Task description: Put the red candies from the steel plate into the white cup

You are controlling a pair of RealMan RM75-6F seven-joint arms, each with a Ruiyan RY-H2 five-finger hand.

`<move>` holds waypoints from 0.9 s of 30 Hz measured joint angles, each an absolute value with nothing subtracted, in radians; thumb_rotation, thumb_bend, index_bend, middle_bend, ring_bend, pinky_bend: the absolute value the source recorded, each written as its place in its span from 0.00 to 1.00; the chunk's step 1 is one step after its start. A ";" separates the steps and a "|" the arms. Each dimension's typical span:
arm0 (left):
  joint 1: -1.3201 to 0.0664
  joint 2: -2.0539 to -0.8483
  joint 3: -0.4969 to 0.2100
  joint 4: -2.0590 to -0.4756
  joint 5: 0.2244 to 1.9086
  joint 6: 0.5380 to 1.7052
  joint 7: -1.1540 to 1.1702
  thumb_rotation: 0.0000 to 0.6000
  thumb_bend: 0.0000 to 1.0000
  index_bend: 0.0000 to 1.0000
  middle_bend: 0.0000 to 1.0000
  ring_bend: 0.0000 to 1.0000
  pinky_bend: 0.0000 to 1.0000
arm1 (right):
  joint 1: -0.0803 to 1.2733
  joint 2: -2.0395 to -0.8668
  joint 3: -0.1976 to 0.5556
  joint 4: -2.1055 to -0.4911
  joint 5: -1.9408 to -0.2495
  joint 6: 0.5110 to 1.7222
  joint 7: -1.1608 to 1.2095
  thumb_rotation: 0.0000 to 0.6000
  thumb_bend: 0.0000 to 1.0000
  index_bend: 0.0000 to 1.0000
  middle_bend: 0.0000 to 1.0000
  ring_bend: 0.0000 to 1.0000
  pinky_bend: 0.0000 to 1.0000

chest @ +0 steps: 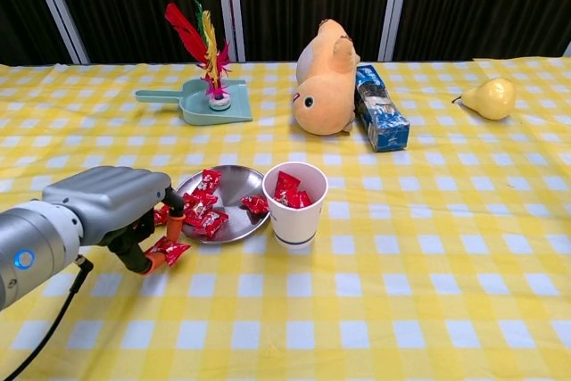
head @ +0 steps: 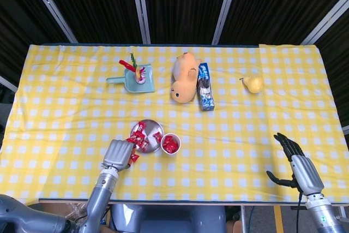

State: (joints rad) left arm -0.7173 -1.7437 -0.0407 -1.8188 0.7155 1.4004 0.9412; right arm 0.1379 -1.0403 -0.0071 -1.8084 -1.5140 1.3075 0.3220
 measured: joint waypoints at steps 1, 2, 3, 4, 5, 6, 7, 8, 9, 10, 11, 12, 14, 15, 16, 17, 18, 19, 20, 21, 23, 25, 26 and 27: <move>-0.717 -1.736 -0.045 -1.831 0.722 1.403 0.939 1.00 0.45 0.56 0.94 0.98 1.00 | 0.138 -1.041 -0.007 -1.808 -1.514 1.308 0.322 1.00 0.33 0.00 0.00 0.00 0.00; -0.717 -1.727 -0.051 -1.845 0.728 1.406 0.937 1.00 0.45 0.56 0.94 0.98 1.00 | 0.138 -1.041 -0.007 -1.808 -1.514 1.307 0.322 1.00 0.33 0.00 0.00 0.00 0.00; -0.717 -1.713 -0.060 -1.865 0.738 1.410 0.936 1.00 0.45 0.56 0.94 0.98 1.00 | 0.138 -1.041 -0.007 -1.808 -1.514 1.307 0.321 1.00 0.33 0.00 0.00 0.00 0.00; -0.719 -1.702 -0.068 -1.881 0.746 1.412 0.936 1.00 0.45 0.56 0.94 0.98 1.00 | 0.138 -1.042 -0.007 -1.808 -1.513 1.307 0.321 1.00 0.33 0.00 0.00 0.00 0.00; -0.721 -1.690 -0.077 -1.899 0.754 1.415 0.936 1.00 0.45 0.55 0.94 0.98 1.00 | 0.139 -1.042 -0.007 -1.809 -1.513 1.307 0.321 1.00 0.33 0.00 0.00 0.00 0.00; -0.725 -1.673 -0.093 -1.921 0.765 1.417 0.938 1.00 0.45 0.55 0.94 0.98 1.00 | 0.139 -1.042 -0.007 -1.809 -1.513 1.306 0.320 1.00 0.33 0.00 0.00 0.00 0.00; -0.730 -1.660 -0.106 -1.935 0.772 1.419 0.940 1.00 0.45 0.55 0.94 0.98 1.00 | 0.139 -1.042 -0.007 -1.809 -1.512 1.306 0.320 1.00 0.33 0.00 0.00 0.00 0.00; -0.735 -1.651 -0.120 -1.946 0.777 1.419 0.943 1.00 0.44 0.54 0.94 0.98 1.00 | 0.139 -1.042 -0.007 -1.809 -1.512 1.305 0.320 1.00 0.33 0.00 0.00 0.00 0.00; -0.744 -1.643 -0.139 -1.958 0.780 1.418 0.947 1.00 0.44 0.54 0.94 0.98 1.00 | 0.140 -1.042 -0.007 -1.809 -1.511 1.304 0.320 1.00 0.33 0.00 0.00 0.00 0.00; -0.752 -1.640 -0.154 -1.964 0.780 1.417 0.951 1.00 0.44 0.54 0.94 0.98 1.00 | 0.140 -1.043 -0.007 -1.809 -1.512 1.304 0.320 1.00 0.33 0.00 0.00 0.00 0.00; -0.760 -1.639 -0.170 -1.968 0.778 1.414 0.955 1.00 0.44 0.54 0.94 0.98 1.00 | 0.140 -1.043 -0.006 -1.810 -1.511 1.303 0.320 1.00 0.33 0.00 0.00 0.00 0.00; -0.772 -1.640 -0.191 -1.971 0.772 1.408 0.959 1.00 0.44 0.54 0.94 0.98 1.00 | 0.140 -1.043 -0.006 -1.810 -1.511 1.303 0.320 1.00 0.33 0.00 0.00 0.00 0.00; -0.793 -1.647 -0.220 -1.969 0.754 1.398 0.968 1.00 0.43 0.54 0.94 0.98 1.00 | 0.140 -1.043 -0.007 -1.810 -1.512 1.303 0.319 1.00 0.33 0.00 0.00 0.00 0.00; -0.810 -1.656 -0.239 -1.965 0.737 1.390 0.975 1.00 0.43 0.54 0.94 0.98 1.00 | 0.140 -1.043 -0.007 -1.810 -1.511 1.302 0.319 1.00 0.33 0.00 0.00 0.00 0.00; -0.824 -1.666 -0.255 -1.959 0.723 1.384 0.982 1.00 0.43 0.54 0.94 0.98 1.00 | 0.140 -1.043 -0.007 -1.810 -1.511 1.302 0.320 1.00 0.33 0.00 0.00 0.00 0.00; -0.839 -1.678 -0.268 -1.952 0.709 1.379 0.989 1.00 0.43 0.54 0.94 0.98 1.00 | 0.140 -1.042 -0.006 -1.810 -1.510 1.303 0.321 1.00 0.33 0.00 0.00 0.00 0.00; -0.860 -1.696 -0.285 -1.939 0.691 1.372 1.000 1.00 0.42 0.54 0.94 0.98 1.00 | 0.140 -1.042 -0.006 -1.810 -1.509 1.302 0.322 1.00 0.33 0.00 0.00 0.00 0.00; -0.875 -1.711 -0.295 -1.929 0.678 1.367 1.009 1.00 0.42 0.54 0.94 0.98 1.00 | 0.141 -1.042 -0.006 -1.810 -1.509 1.302 0.323 1.00 0.33 0.00 0.00 0.00 0.00; -0.890 -1.725 -0.304 -1.918 0.665 1.363 1.019 1.00 0.42 0.54 0.94 0.98 1.00 | 0.141 -1.041 -0.006 -1.810 -1.508 1.301 0.325 1.00 0.33 0.00 0.00 0.00 0.00; -0.909 -1.745 -0.314 -1.904 0.649 1.358 1.032 1.00 0.42 0.54 0.94 0.98 1.00 | 0.141 -1.041 -0.006 -1.810 -1.508 1.300 0.325 1.00 0.33 0.00 0.00 0.00 0.00; -0.935 -1.775 -0.326 -1.884 0.626 1.353 1.051 1.00 0.42 0.53 0.94 0.98 1.00 | 0.142 -1.041 -0.006 -1.811 -1.509 1.298 0.326 1.00 0.33 0.00 0.00 0.00 0.00; -0.966 -1.809 -0.335 -1.856 0.605 1.350 1.075 1.00 0.42 0.53 0.94 0.98 1.00 | 0.143 -1.041 -0.007 -1.811 -1.510 1.297 0.327 1.00 0.33 0.00 0.00 0.00 0.00; -0.972 -1.816 -0.337 -1.850 0.601 1.350 1.080 1.00 0.42 0.53 0.94 0.98 1.00 | 0.143 -1.041 -0.007 -1.811 -1.510 1.297 0.329 1.00 0.33 0.00 0.00 0.00 0.00; -0.980 -1.827 -0.338 -1.840 0.595 1.349 1.087 1.00 0.41 0.53 0.93 0.98 1.00 | 0.143 -1.041 -0.007 -1.811 -1.510 1.297 0.330 1.00 0.33 0.00 0.00 0.00 0.00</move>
State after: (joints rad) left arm -0.9805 -1.8267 -0.3384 -1.8397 0.5948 1.3492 1.0865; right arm 0.1429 -1.0405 -0.0071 -1.8113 -1.5103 1.2968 0.3305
